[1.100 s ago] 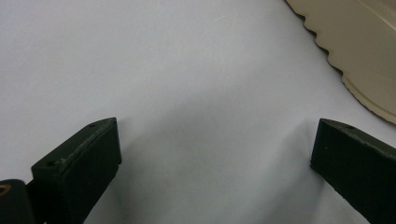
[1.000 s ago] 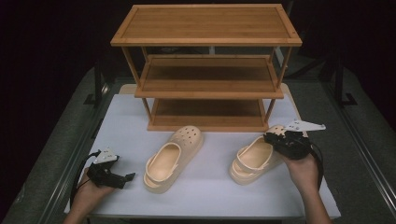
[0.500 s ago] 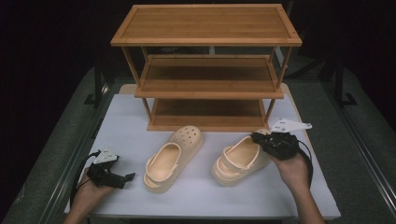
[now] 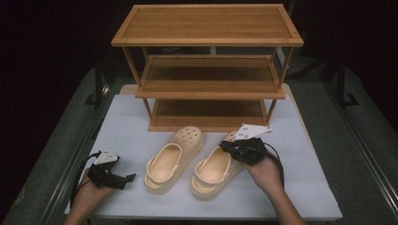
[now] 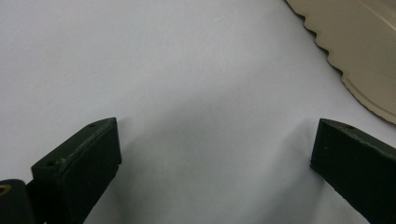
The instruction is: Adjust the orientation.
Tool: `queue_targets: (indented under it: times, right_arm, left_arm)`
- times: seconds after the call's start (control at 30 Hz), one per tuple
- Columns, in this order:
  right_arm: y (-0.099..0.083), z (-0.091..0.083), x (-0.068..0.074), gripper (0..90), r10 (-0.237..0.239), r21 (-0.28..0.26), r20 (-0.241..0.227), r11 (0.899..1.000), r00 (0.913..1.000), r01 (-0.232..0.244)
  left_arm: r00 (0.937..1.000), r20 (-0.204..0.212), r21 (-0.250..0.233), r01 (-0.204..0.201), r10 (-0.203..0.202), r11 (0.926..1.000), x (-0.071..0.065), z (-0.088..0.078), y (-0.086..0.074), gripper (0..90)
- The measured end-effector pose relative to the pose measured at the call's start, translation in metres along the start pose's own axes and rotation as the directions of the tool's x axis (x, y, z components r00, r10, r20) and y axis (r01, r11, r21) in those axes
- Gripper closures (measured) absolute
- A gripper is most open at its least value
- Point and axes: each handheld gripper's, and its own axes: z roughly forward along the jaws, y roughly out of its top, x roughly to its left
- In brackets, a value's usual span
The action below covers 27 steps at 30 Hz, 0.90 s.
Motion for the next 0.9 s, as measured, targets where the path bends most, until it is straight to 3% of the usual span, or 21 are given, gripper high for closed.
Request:
queue_targets:
  times: [0.07,0.13,0.3,0.47,0.63,0.9]
  right_arm:
    - [-0.001,0.000,0.003,79.6,-0.001,-0.005,-0.001,1.000,1.0000,0.001]
    - [-0.003,-0.003,0.003,71.5,0.017,-0.008,-0.005,1.000,0.9998,-0.017]
    - [-0.015,-0.016,0.004,57.5,0.072,0.002,0.035,0.997,0.9968,-0.072]
    - [-0.030,-0.022,0.010,54.6,0.148,0.002,0.028,0.989,0.9886,-0.148]
    - [-0.031,-0.017,0.017,52.9,0.147,0.018,0.050,0.989,0.9878,-0.148]
    - [-0.034,-0.020,0.013,52.8,0.158,0.016,0.043,0.987,0.9865,-0.159]
  left_arm:
    - [1.0000,-0.001,0.000,0.000,0.000,1.0000,0.000,0.000,0.000,1.0]
    - [1.0000,0.000,0.000,0.000,0.000,1.0000,0.000,0.000,0.000,1.0]
    - [1.0000,0.000,0.000,0.000,0.000,1.0000,0.000,0.000,0.000,1.0]
    - [1.0000,-0.001,0.002,-0.002,0.002,1.0000,0.000,0.000,0.000,1.0]
    - [1.0000,0.000,0.002,-0.001,0.001,1.0000,0.000,0.000,0.000,1.0]
    - [1.0000,0.000,0.002,-0.001,0.001,1.0000,0.000,0.000,0.000,1.0]
